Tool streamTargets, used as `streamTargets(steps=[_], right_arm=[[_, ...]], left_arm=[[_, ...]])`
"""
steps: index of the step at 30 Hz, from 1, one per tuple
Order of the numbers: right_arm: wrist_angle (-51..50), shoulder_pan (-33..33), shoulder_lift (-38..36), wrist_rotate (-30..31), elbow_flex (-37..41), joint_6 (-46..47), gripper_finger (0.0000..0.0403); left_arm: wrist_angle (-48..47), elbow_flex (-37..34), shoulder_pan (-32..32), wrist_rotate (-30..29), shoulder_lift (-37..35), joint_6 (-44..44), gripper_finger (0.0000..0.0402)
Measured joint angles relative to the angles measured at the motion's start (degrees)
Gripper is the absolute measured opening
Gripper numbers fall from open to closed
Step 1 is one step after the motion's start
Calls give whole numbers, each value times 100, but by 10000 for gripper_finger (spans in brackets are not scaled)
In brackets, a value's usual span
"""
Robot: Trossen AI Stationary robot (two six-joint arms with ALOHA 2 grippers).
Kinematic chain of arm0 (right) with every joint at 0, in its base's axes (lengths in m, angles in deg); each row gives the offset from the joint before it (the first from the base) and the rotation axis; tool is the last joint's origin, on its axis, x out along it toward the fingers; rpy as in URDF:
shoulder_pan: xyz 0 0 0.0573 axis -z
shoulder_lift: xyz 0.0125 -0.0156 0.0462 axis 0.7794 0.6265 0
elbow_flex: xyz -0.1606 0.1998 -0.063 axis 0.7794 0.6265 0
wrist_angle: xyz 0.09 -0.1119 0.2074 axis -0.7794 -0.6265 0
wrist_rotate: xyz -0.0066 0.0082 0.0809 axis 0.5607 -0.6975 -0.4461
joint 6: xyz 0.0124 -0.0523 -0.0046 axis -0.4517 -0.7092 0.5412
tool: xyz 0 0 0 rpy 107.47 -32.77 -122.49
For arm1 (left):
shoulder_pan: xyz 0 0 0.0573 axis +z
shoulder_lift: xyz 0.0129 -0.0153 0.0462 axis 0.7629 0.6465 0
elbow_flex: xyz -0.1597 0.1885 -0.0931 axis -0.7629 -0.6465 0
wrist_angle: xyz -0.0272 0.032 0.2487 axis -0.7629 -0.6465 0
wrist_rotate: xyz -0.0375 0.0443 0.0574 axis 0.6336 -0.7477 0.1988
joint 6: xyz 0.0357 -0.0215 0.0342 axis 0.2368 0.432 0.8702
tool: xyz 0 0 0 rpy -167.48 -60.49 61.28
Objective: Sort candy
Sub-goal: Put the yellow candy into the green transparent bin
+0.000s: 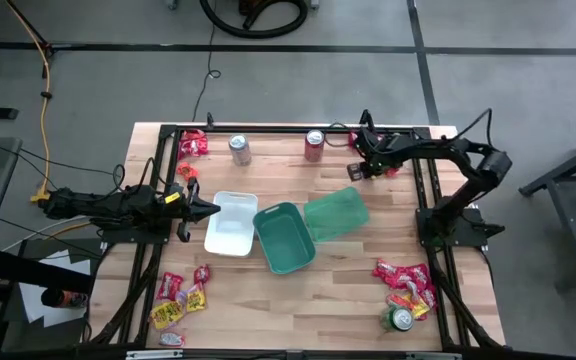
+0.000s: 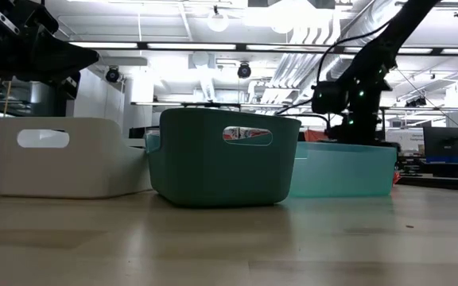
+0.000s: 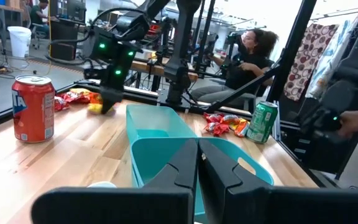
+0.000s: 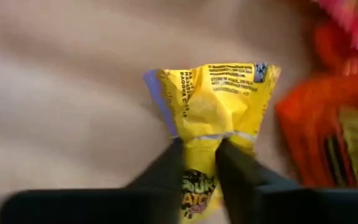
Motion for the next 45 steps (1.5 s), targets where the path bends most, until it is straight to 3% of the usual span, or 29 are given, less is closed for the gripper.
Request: streamTargets(steps=[2, 6, 9, 12, 16, 20, 24, 28, 40, 45], right_arm=[[9, -87, -331, -88, -7, -98, 18], [119, -330, -1221, -634, -82, -333, 27], [665, -628, -2001, -1534, -110, -809, 8], [943, -1013, -2597, -2626, -112, -1140, 14], [1081, -1797, -3055, -3150, -112, -976, 20], [1078, -2777, -3020, -2813, -112, -684, 10], [1045, -3590, -2664, -1722, -106, -607, 9], [1051, -3884, -2270, -708, -106, -438, 29], [681, -3902, -1879, -615, -108, -863, 192], [24, -3870, -1887, -605, -525, -1236, 232]], left_arm=[[-2, 0, 0, 0, 0, -2, 1], [0, -2, 2, 0, 0, -1, 1], [0, -1, 0, 0, -2, 0, 1], [0, 0, 0, 0, 0, -1, 1], [-2, 0, 2, 0, -2, 0, 1], [-2, 0, 0, 0, -2, -1, 1], [0, -2, 2, 0, 0, 1, 1], [-2, -1, 2, 0, -2, 1, 1], [-2, 0, 2, 0, -2, -1, 1], [-2, -1, 0, 0, -1, 0, 1]])
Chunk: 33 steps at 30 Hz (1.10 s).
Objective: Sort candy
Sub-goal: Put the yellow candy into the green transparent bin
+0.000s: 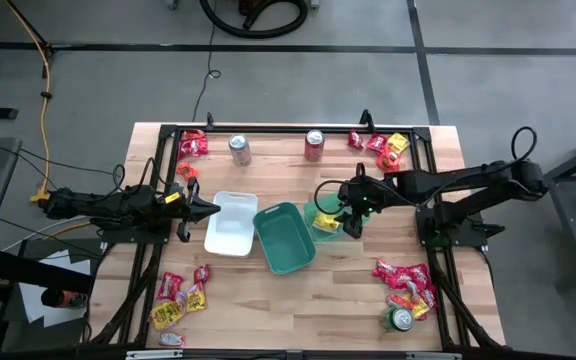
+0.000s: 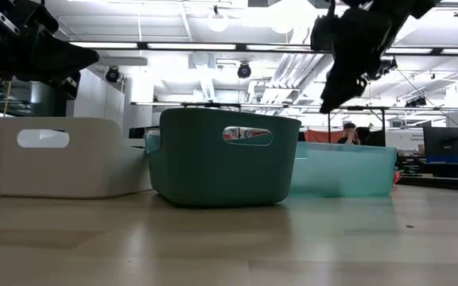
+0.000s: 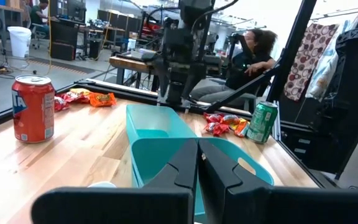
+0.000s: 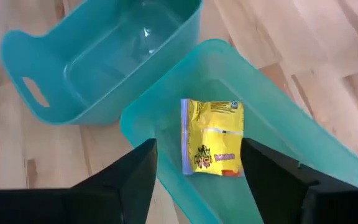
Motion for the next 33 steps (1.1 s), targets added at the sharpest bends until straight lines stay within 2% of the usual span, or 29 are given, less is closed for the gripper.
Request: streamTargets(steps=[2, 4, 7, 9, 15, 20, 25, 29, 33], right_arm=[[-466, 61, 0, 166, -316, -65, 235], [-1005, 164, -1, 714, -683, 100, 236], [-1904, 428, -7, 1768, -1128, 864, 236], [-2318, 753, -11, 2046, -1266, 1379, 236], [-2534, 1987, -9, 1720, -846, 2026, 236], [-1708, 3486, 41, 1869, -358, 2500, 236], [-971, 4779, 415, 1903, -285, 2578, 236], [-1082, 5260, 880, 1917, -283, 2912, 236], [-1108, 5420, 1214, 1958, -276, 3222, 236]], left_arm=[[2, 0, 1, 0, -1, -1, 1], [-1, 1, 2, 0, 0, 1, 1], [-1, 1, 2, 0, 1, -1, 1], [1, 1, 0, 0, 1, -1, 1], [-1, 1, 2, 0, 1, 1, 1], [0, 0, 1, 0, 1, 0, 1], [-1, 1, 0, 0, -1, -1, 1], [1, 0, 1, 0, 0, -1, 1], [0, 1, 0, 0, -1, -1, 1]])
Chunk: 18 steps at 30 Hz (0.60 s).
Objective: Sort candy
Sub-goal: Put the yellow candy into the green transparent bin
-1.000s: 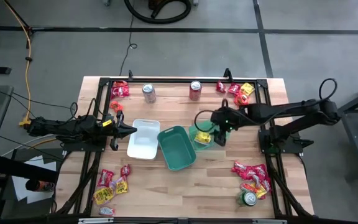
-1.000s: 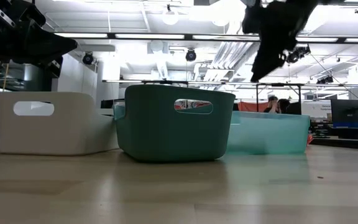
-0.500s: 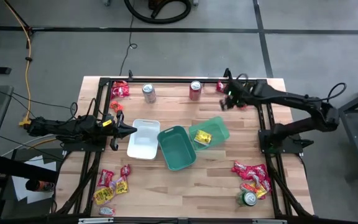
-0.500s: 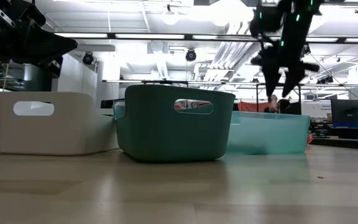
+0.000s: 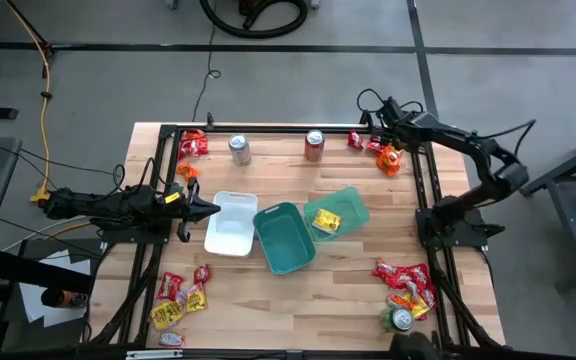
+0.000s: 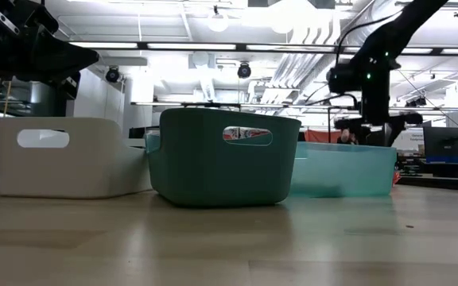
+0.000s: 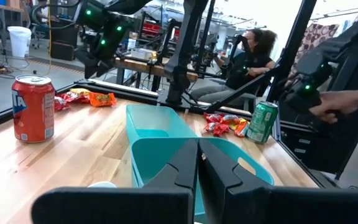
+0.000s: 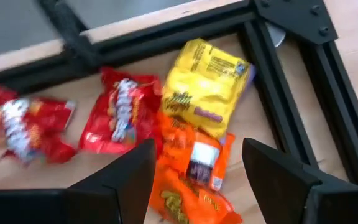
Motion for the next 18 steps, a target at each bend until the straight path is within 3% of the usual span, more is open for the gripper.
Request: streamTargets(steps=[4, 7, 12, 15, 18], right_arm=[[28, -8, 228, 22, -2, 273, 236], [16, -10, 267, -326, -2, 412, 236], [188, -284, -94, -845, -2, -501, 236], [95, -537, -559, -1521, -2, -1224, 236], [-320, -1019, -1067, -2837, -7, -1904, 236]], left_arm=[[2, 0, 0, 0, 1, 0, 1], [0, 0, 2, 0, 2, 2, 1], [2, 0, 0, 0, 1, 0, 1], [2, 0, 2, 0, 0, 2, 1], [0, -1, 1, 0, 1, 0, 1]])
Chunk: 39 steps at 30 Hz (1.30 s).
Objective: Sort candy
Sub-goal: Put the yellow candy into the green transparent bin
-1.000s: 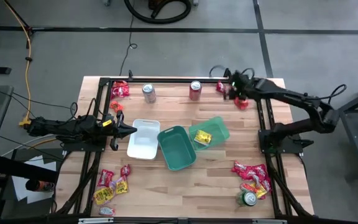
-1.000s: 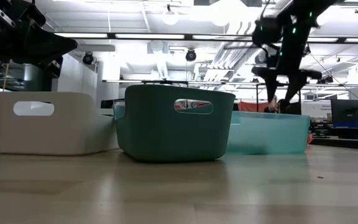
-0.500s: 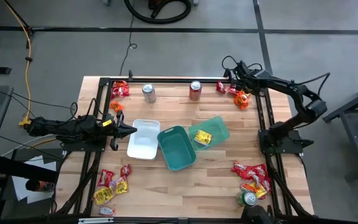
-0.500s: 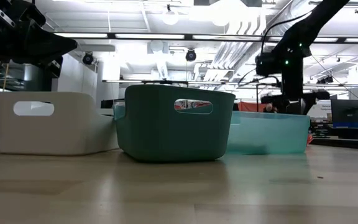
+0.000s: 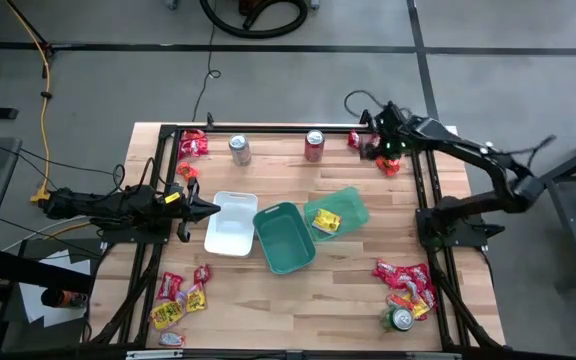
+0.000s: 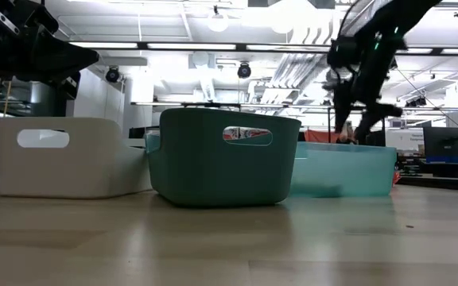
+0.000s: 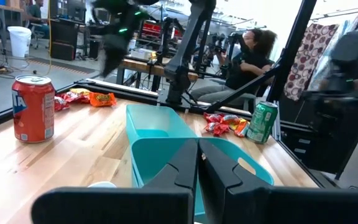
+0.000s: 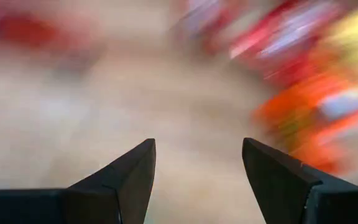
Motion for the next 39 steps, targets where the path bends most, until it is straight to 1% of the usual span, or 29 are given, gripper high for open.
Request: streamTargets(steps=[2, 5, 8, 11, 13, 16, 18, 21, 24, 28, 34, 39], right_arm=[[-524, -513, -306, -684, 0, -30, 236], [-1433, -1539, -702, -1291, 0, 271, 236], [-2234, -2812, -1000, -1464, 0, 1053, 236], [-2707, -4139, -1233, -1479, 0, 2141, 236], [-2764, -4997, -1345, -1504, 0, 2967, 236], [-2519, -6153, -1388, -1543, 0, 4256, 236], [-2167, -6800, -1367, -1570, 63, 5018, 236], [-1402, -7651, -1330, -1686, 359, 6030, 236], [-719, -8334, -1334, -1752, 753, 6982, 236], [166, -8955, -1338, -1707, 1296, 8116, 236], [1411, -9470, -1334, -1513, 1915, 9228, 236], [1469, -9696, -1332, -1512, 2172, 9762, 236]], left_arm=[[1, 1, -1, 0, 1, 2, 1], [0, 1, -1, 0, 1, 2, 1], [2, 1, -1, 0, -1, 0, 1], [1, 0, -1, 0, 0, 0, 1], [0, 1, -1, 0, 1, 0, 1], [0, 1, -1, 0, 1, 0, 1], [2, 1, -1, 0, 1, 2, 1], [2, 1, -1, 0, 1, 0, 1], [0, 1, 0, 0, 1, 0, 1], [0, 0, 0, 0, 1, 0, 1], [0, 1, -1, 0, 1, 1, 1], [2, 1, -1, 0, 1, 0, 1]])
